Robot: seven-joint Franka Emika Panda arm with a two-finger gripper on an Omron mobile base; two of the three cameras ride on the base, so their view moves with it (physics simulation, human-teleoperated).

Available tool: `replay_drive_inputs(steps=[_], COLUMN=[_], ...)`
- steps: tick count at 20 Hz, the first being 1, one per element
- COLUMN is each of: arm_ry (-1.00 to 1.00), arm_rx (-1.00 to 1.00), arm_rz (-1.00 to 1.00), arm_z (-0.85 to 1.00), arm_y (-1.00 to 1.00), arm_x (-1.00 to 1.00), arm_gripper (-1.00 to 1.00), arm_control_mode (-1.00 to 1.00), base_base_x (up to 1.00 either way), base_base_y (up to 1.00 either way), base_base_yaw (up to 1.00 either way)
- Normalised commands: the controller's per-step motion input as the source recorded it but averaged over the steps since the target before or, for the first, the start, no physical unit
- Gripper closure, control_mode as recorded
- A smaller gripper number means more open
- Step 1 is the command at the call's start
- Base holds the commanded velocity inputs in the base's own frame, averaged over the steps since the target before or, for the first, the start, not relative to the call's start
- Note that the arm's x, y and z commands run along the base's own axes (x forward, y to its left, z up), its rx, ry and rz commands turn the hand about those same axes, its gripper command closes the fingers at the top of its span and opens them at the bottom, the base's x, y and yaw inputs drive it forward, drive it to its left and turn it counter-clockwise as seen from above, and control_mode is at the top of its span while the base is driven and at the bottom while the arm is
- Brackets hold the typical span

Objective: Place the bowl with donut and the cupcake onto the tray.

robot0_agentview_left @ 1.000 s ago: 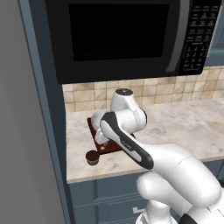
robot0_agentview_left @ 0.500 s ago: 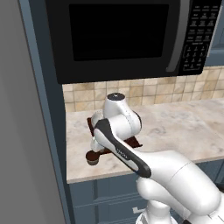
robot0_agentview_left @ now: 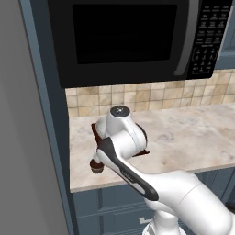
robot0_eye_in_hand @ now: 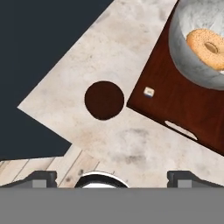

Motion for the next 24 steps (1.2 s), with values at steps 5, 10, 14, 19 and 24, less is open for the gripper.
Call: replay_drive_inputs(steps=[5, 10, 14, 19, 24], arm_ry=[-0.09, 0.00, 0.03, 0.14, 0.18], arm_rx=[0.00, 0.01, 0.03, 0.01, 0.00], arm_rz=[-0.02, -0.04, -0.07, -0.06, -0.06], arm_z=[-0.06, -0.01, -0.02, -0.11, -0.14], arm_y=[0.08, 0.06, 0.02, 0.08, 0.14], arm_x=[0.00, 0.02, 0.03, 0.00, 0.01], arm_gripper=[-1.00, -1.00, -1.00, -1.00, -1.00], arm_control_mode=[-1.00, -1.00, -1.00, -1.00, -1.00], base_base_x=[0.00, 0.00, 0.00, 0.00, 0.00], base_base_y=[0.00, 0.00, 0.00, 0.00, 0.00], base_base_yaw=[0.00, 0.00, 0.00, 0.00, 0.00])
